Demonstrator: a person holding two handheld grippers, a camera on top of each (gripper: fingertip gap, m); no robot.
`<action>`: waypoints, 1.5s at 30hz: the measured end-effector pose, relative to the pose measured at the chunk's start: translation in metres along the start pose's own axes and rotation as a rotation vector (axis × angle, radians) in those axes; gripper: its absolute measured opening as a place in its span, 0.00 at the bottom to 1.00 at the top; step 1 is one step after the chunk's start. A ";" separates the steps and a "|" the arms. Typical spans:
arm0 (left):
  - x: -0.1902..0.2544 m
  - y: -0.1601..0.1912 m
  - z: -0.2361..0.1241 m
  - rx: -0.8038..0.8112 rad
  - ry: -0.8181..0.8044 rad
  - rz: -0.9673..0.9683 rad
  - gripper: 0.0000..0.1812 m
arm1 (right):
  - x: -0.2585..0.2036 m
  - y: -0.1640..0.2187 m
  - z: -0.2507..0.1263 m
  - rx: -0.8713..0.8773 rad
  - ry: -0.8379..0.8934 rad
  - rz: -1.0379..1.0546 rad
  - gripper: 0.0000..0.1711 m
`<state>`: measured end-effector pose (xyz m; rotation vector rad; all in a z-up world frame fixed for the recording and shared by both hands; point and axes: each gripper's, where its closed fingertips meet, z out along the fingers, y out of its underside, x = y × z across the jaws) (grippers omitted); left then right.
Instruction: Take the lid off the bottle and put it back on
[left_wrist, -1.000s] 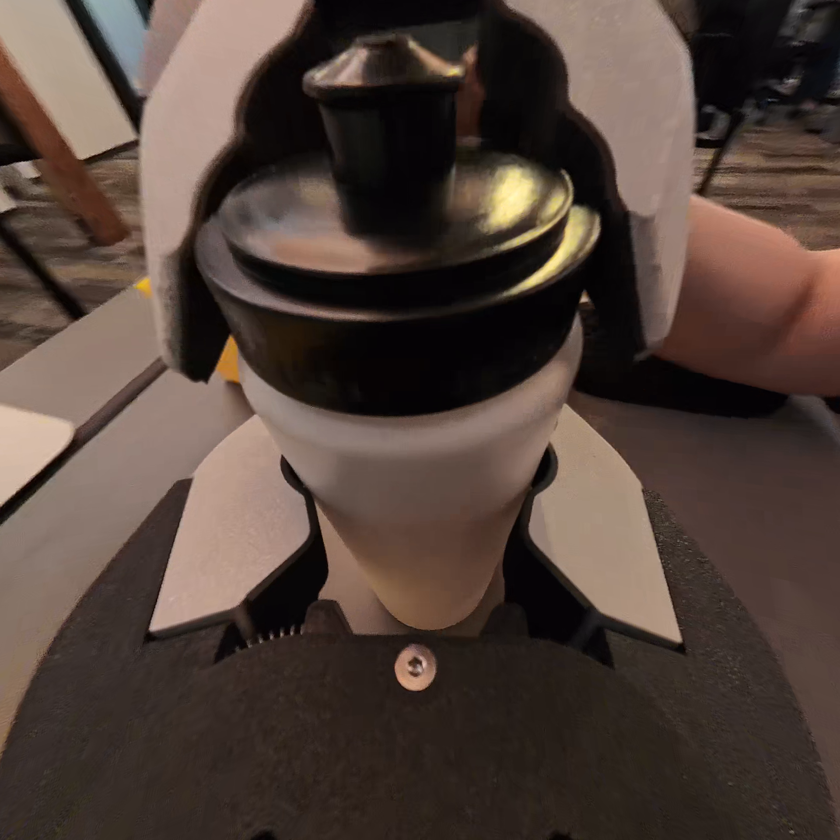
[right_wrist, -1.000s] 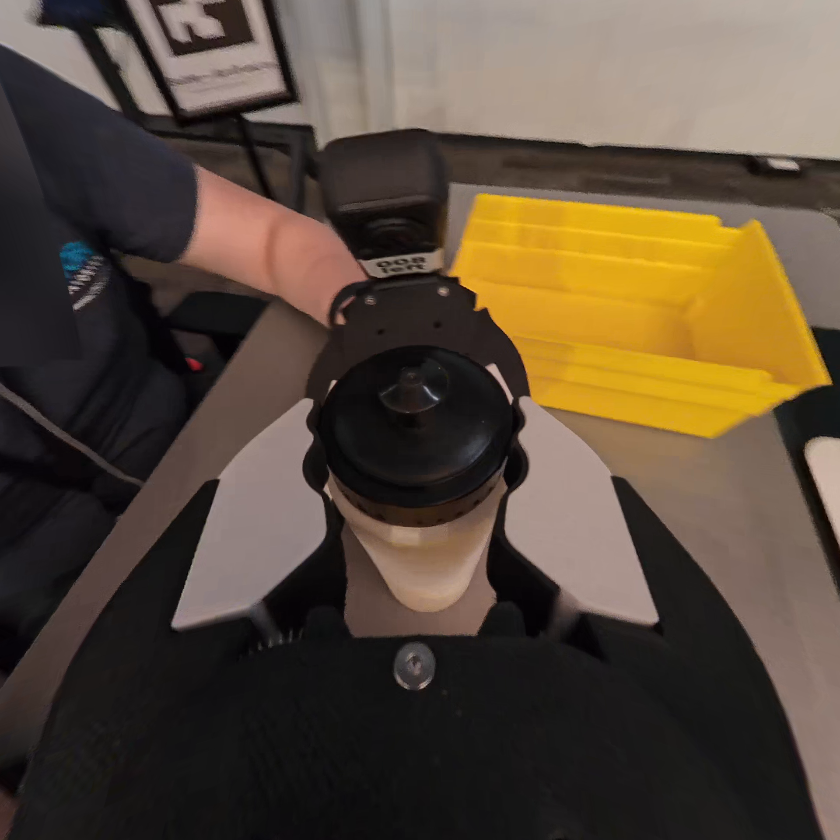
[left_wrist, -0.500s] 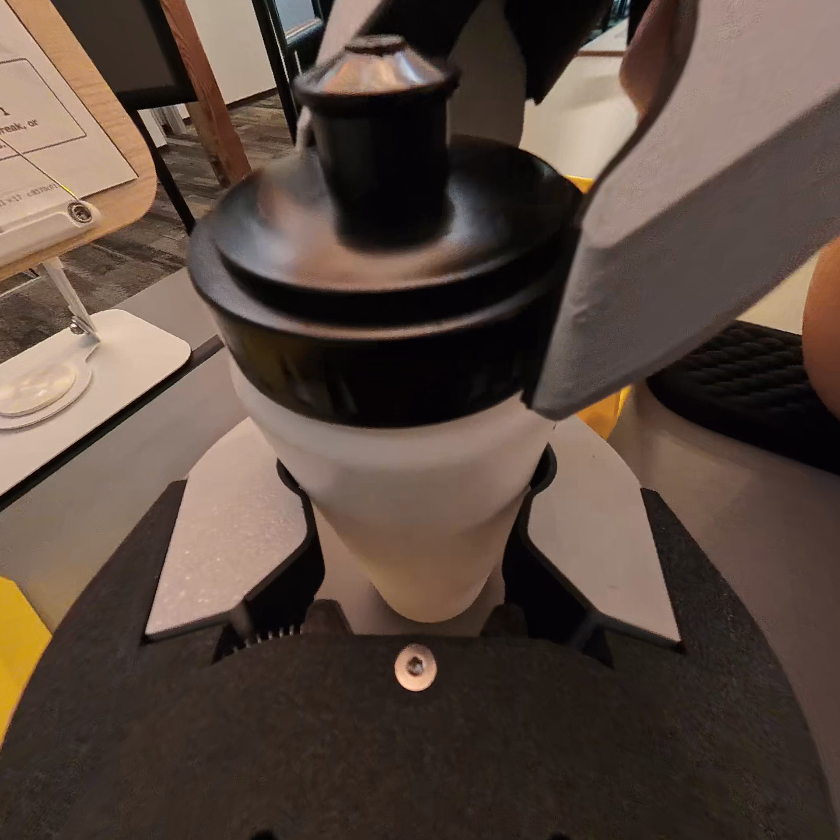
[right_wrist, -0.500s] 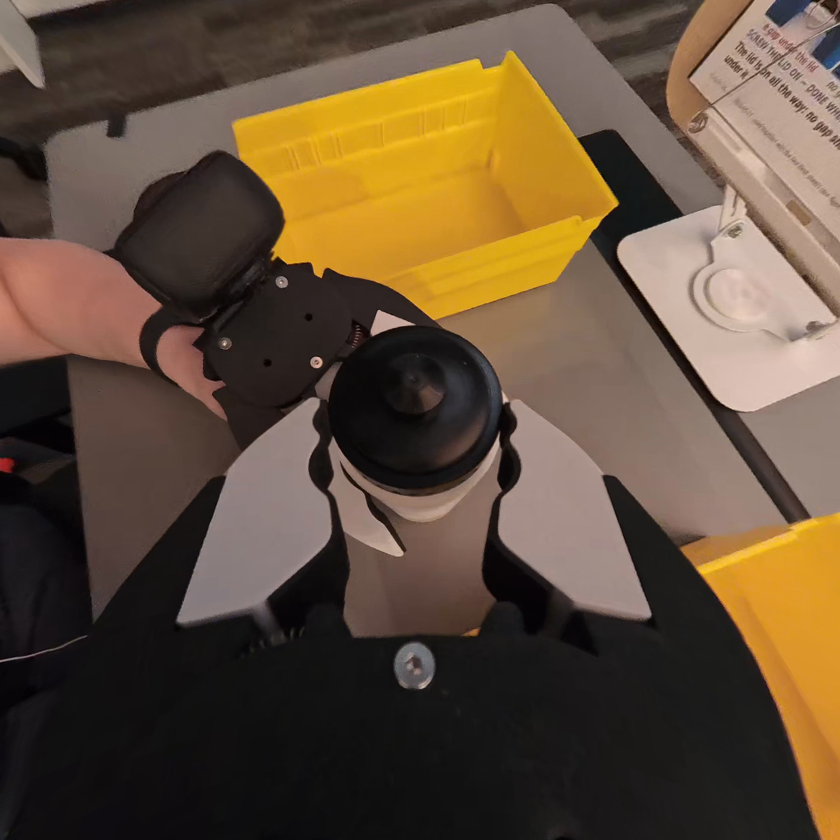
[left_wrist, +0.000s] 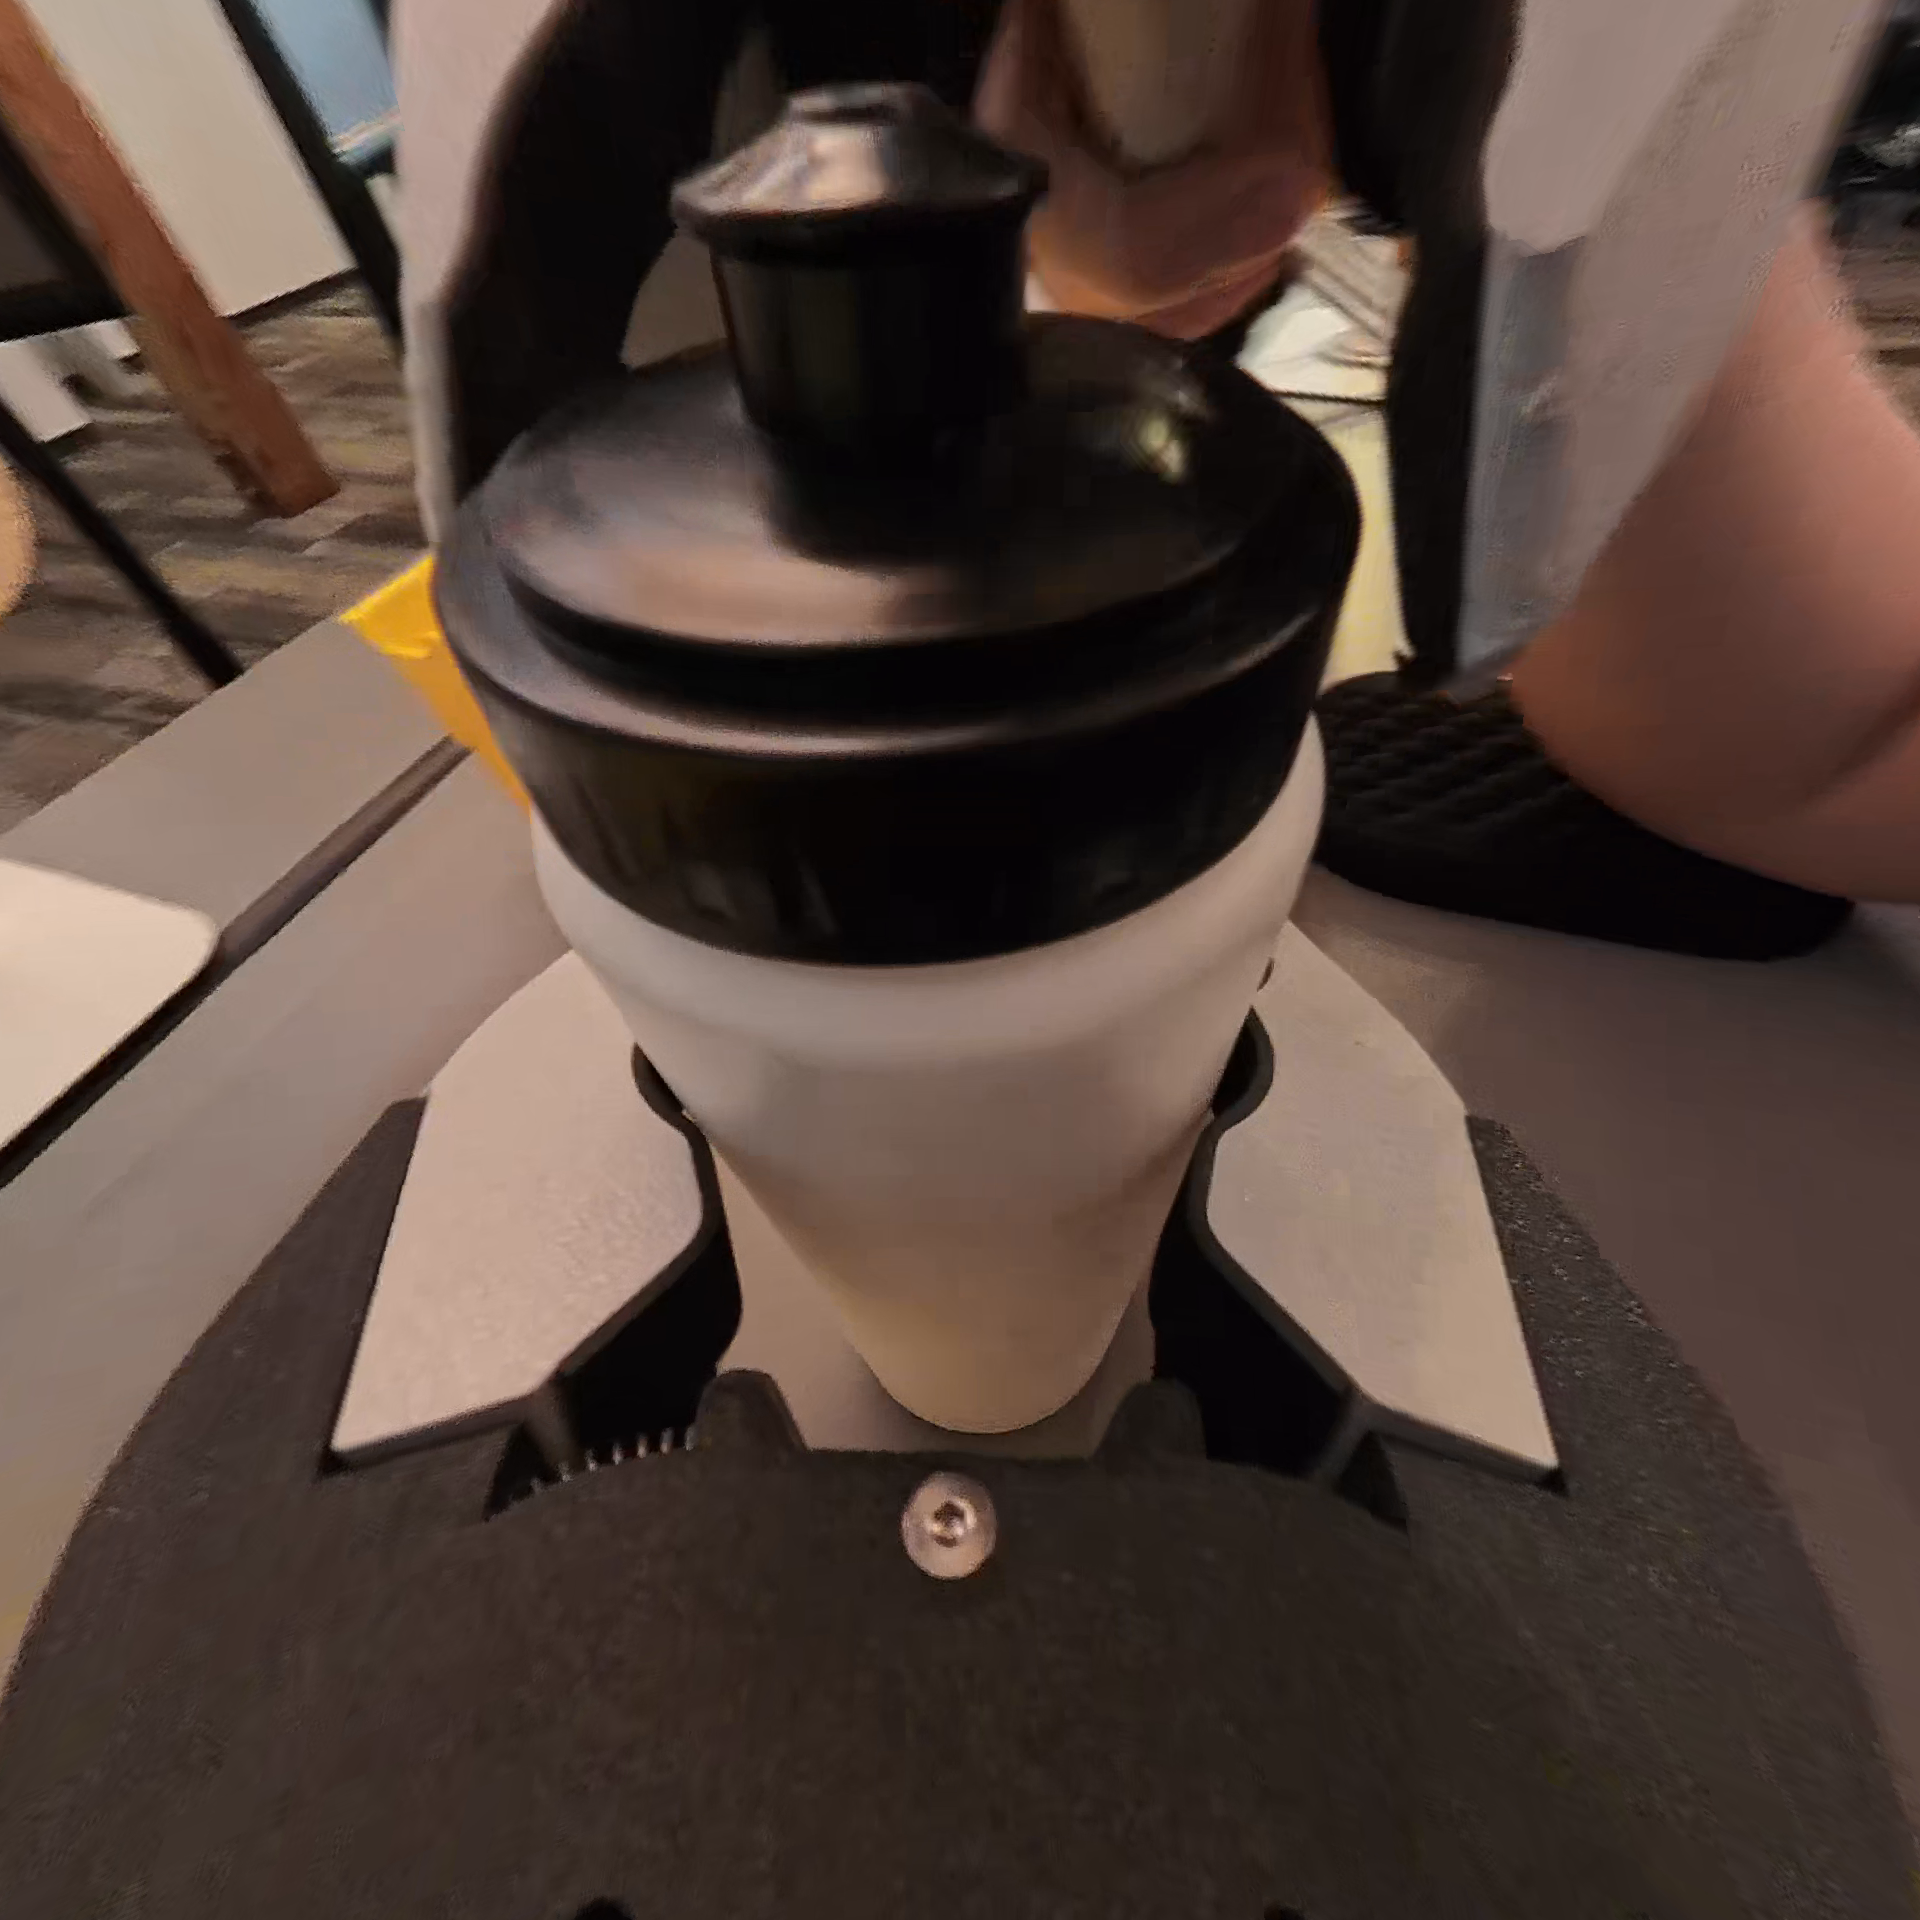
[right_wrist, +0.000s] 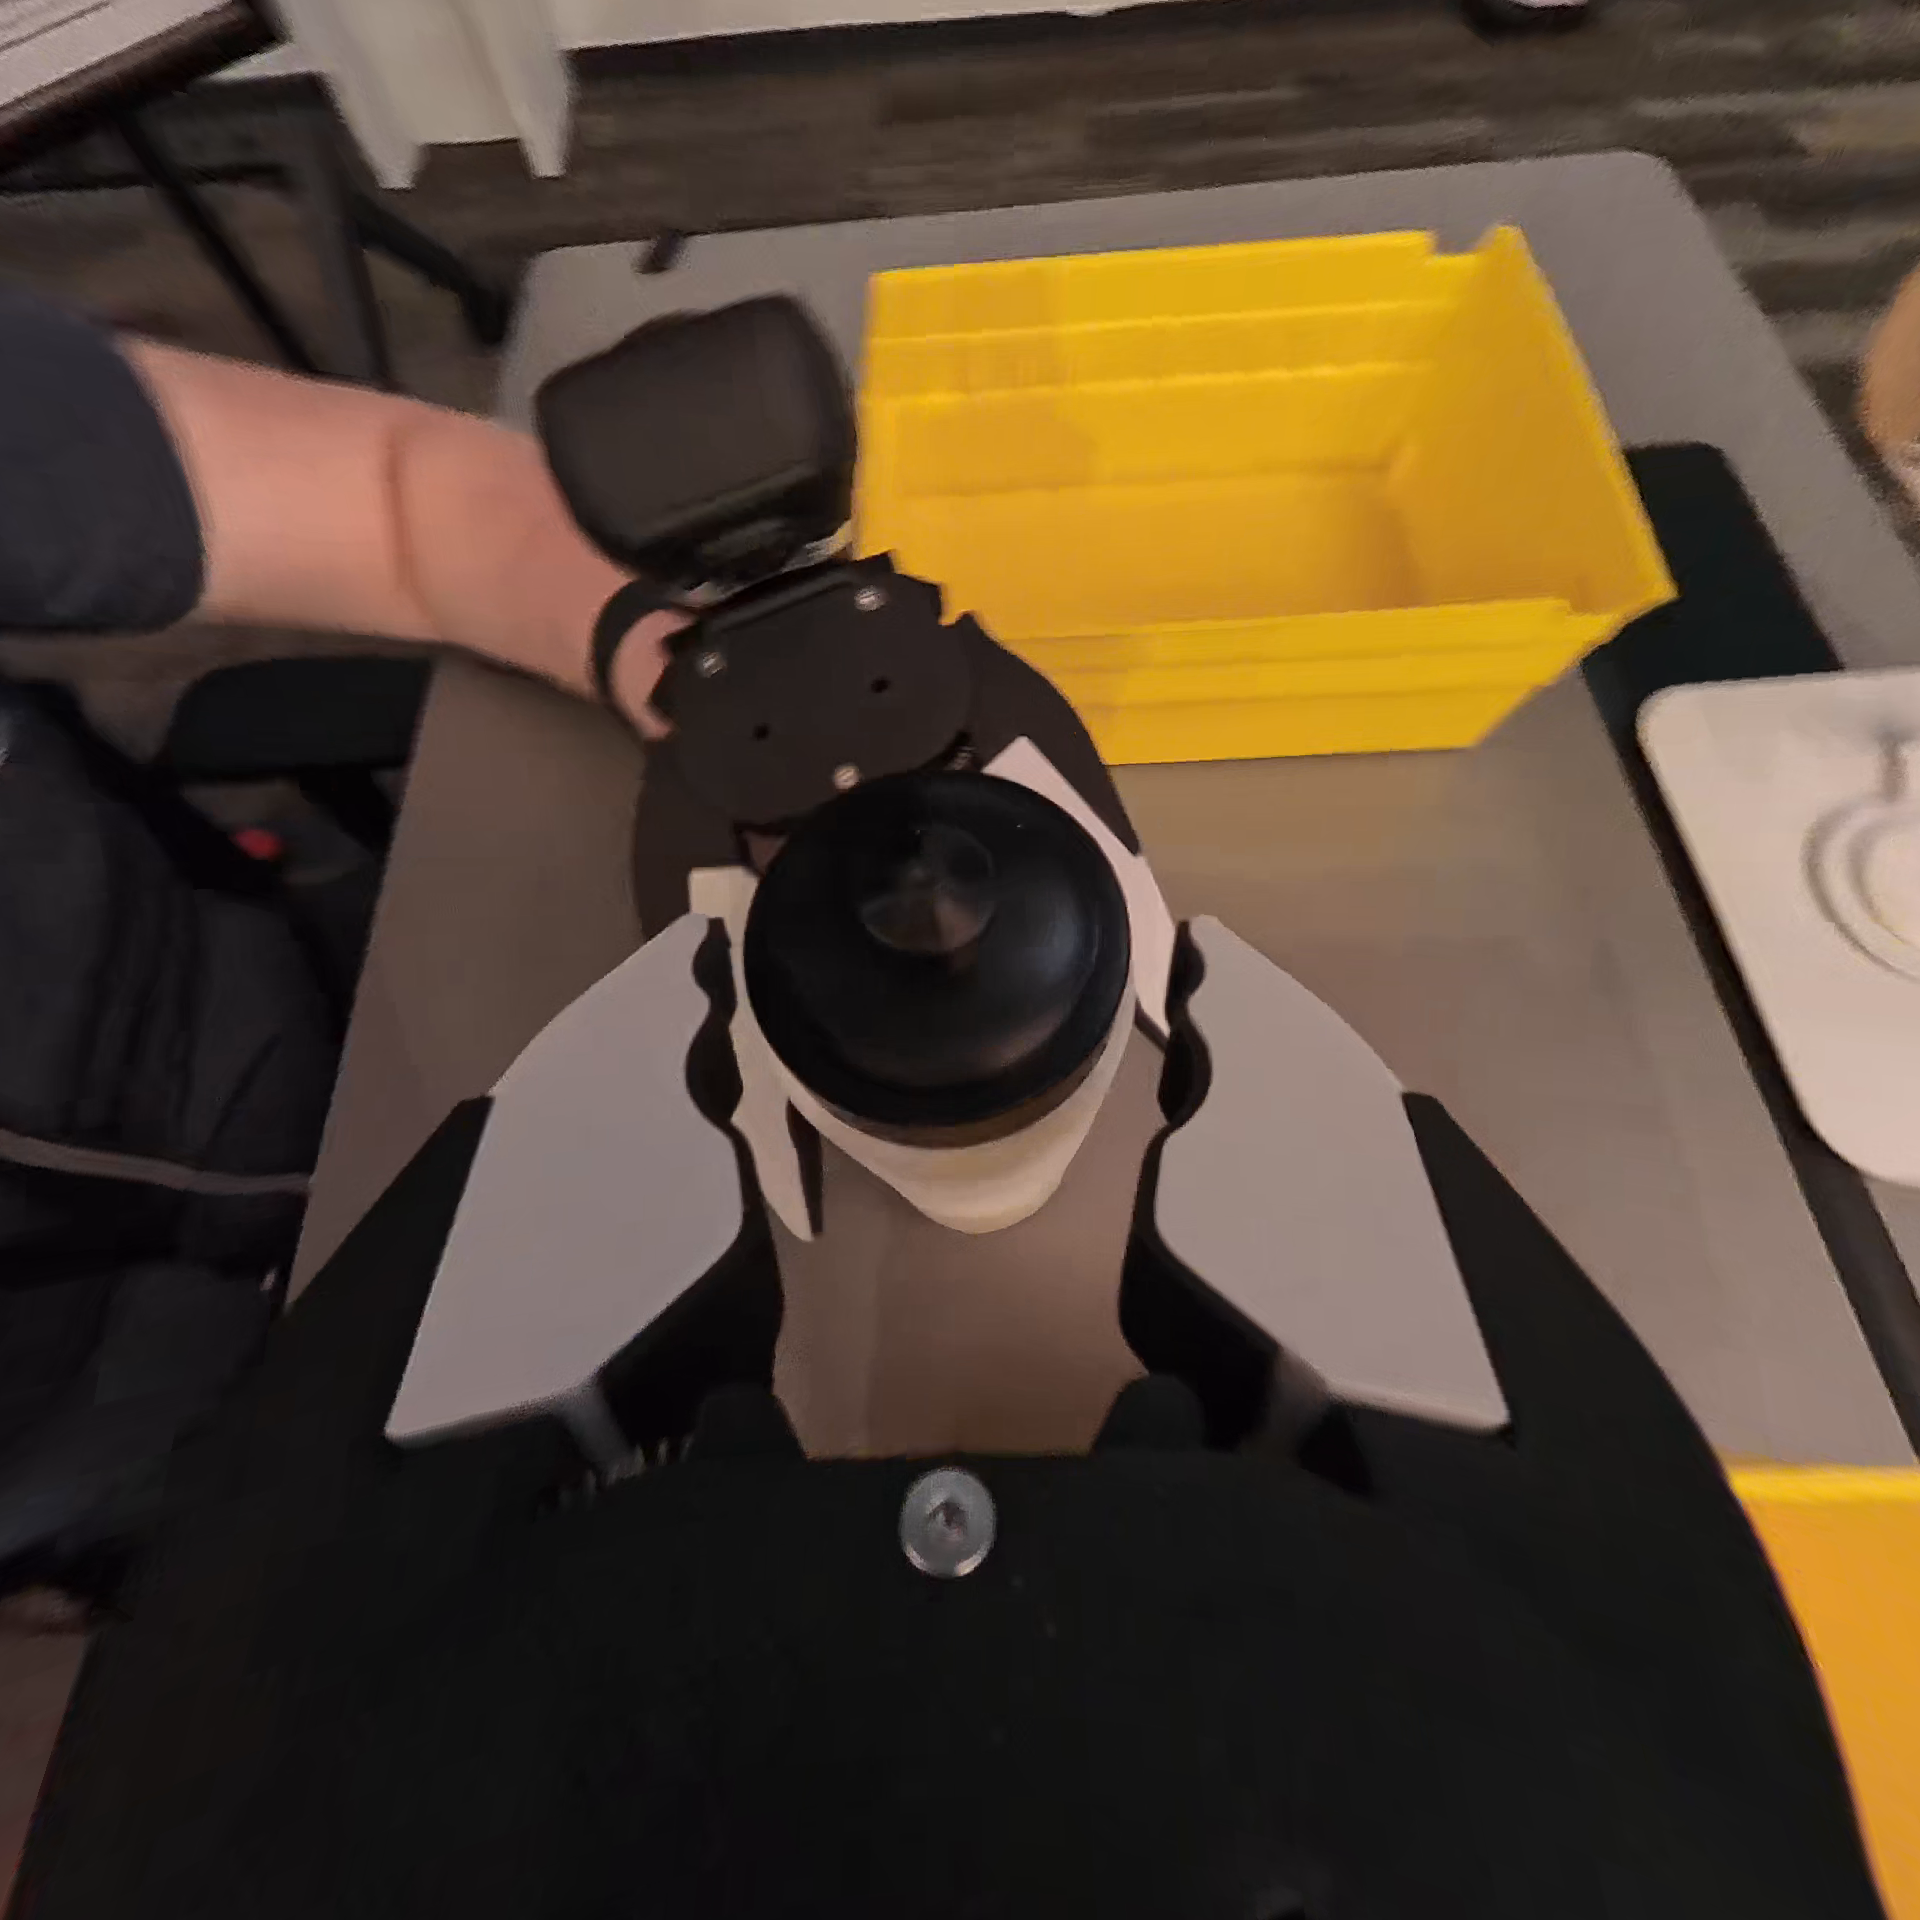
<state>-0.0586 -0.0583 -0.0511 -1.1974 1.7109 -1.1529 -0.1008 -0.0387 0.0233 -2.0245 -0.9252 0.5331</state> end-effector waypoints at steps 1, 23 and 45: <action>-0.007 0.001 -0.001 -0.004 -0.043 -0.009 0.55 | 0.005 -0.003 0.002 -0.013 0.069 0.038 0.47; 0.010 0.003 -0.002 -0.072 0.072 -0.003 0.55 | -0.004 -0.004 -0.001 -0.013 0.046 0.020 0.49; 0.018 0.004 -0.001 -0.097 0.085 0.004 0.55 | -0.021 -0.010 -0.006 -0.037 0.096 0.012 0.50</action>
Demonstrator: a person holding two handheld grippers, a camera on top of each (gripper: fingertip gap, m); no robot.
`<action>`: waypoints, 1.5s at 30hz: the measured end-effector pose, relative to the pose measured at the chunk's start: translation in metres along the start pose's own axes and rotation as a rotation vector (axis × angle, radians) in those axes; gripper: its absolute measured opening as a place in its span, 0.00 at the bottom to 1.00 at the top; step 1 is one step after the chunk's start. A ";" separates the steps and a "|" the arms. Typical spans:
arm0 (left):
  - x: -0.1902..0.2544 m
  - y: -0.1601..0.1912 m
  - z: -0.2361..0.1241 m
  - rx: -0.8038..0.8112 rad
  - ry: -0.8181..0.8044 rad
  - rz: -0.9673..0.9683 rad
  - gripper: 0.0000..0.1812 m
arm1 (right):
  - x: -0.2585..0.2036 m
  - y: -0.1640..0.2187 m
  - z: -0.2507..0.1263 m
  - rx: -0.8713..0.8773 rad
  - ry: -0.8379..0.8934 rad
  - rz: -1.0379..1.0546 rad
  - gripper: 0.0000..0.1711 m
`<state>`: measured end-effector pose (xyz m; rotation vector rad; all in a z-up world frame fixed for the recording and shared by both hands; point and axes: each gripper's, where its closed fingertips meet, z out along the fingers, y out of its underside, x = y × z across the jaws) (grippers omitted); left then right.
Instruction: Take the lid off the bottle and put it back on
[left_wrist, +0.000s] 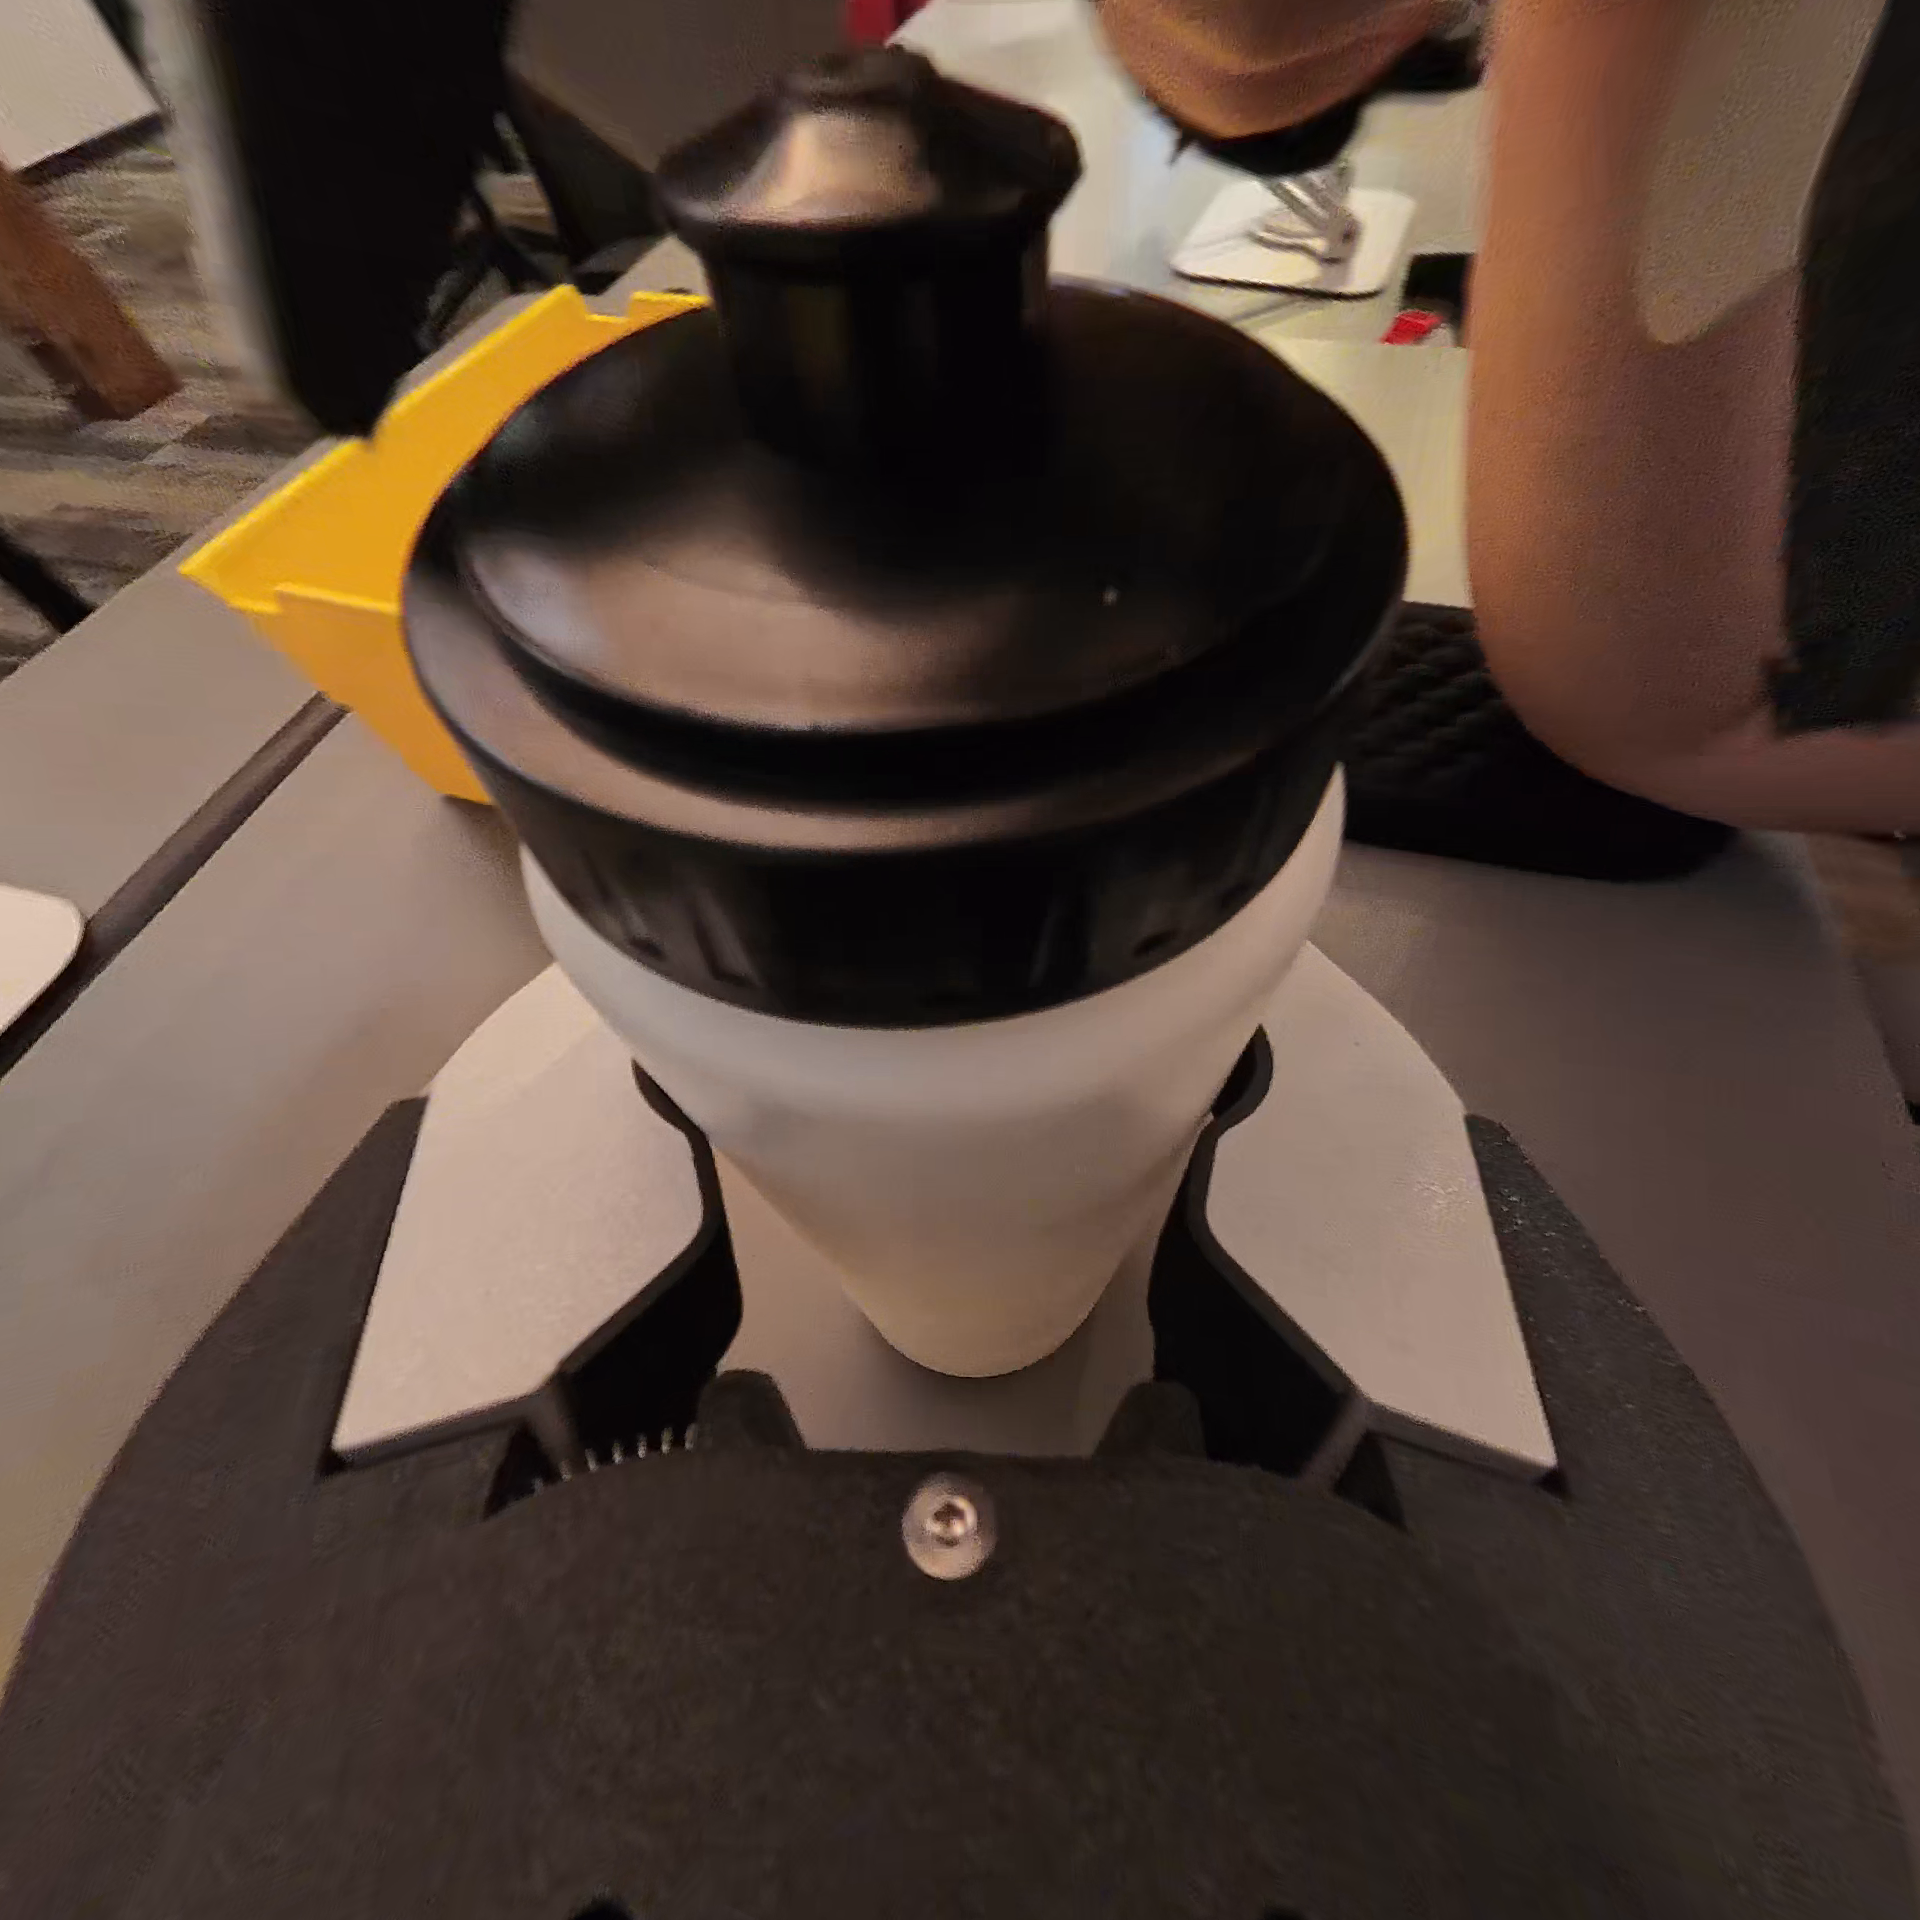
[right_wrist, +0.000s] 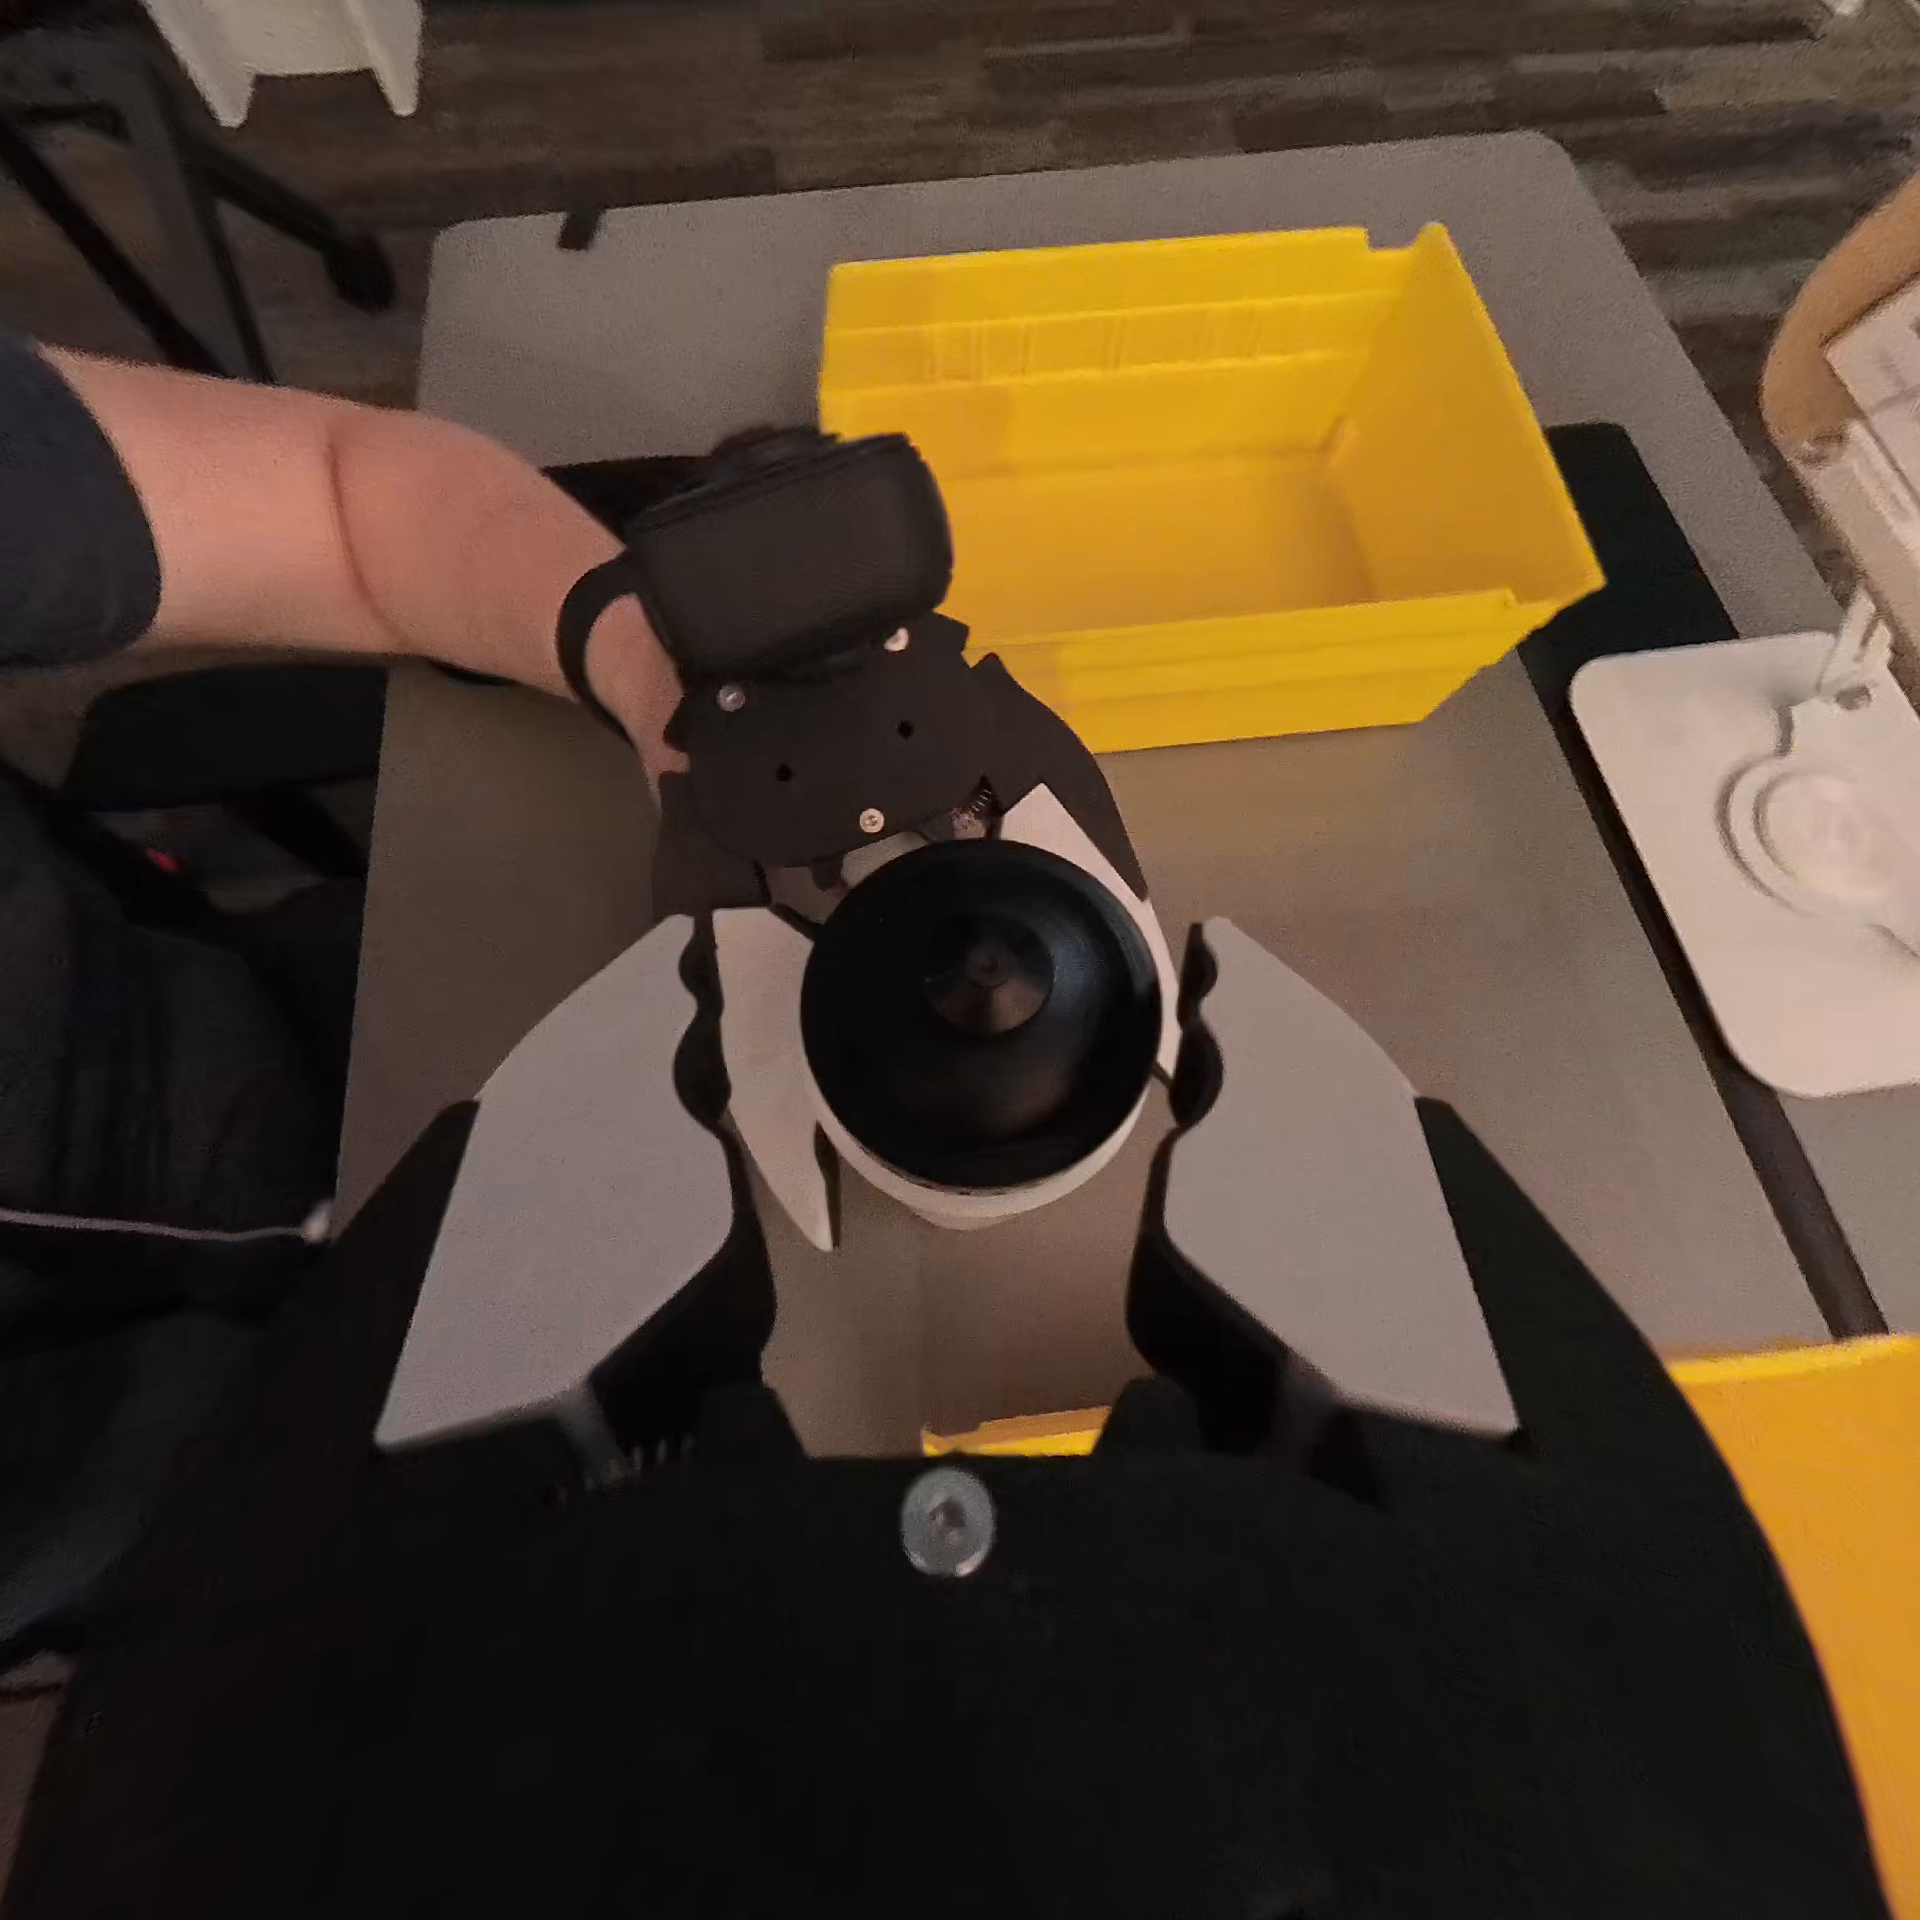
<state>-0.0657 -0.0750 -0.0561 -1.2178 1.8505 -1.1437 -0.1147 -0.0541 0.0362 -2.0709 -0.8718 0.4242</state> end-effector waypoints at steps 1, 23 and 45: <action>-0.003 0.000 -0.001 -0.002 -0.012 -0.009 0.55 | 0.005 0.000 0.001 -0.013 0.052 0.053 0.47; -0.002 0.001 0.000 -0.027 -0.035 -0.022 0.55 | 0.011 0.006 0.002 -0.055 0.076 0.083 0.54; -0.014 0.003 -0.003 -0.024 -0.059 -0.065 0.55 | 0.015 0.008 0.003 -0.029 0.006 0.018 0.50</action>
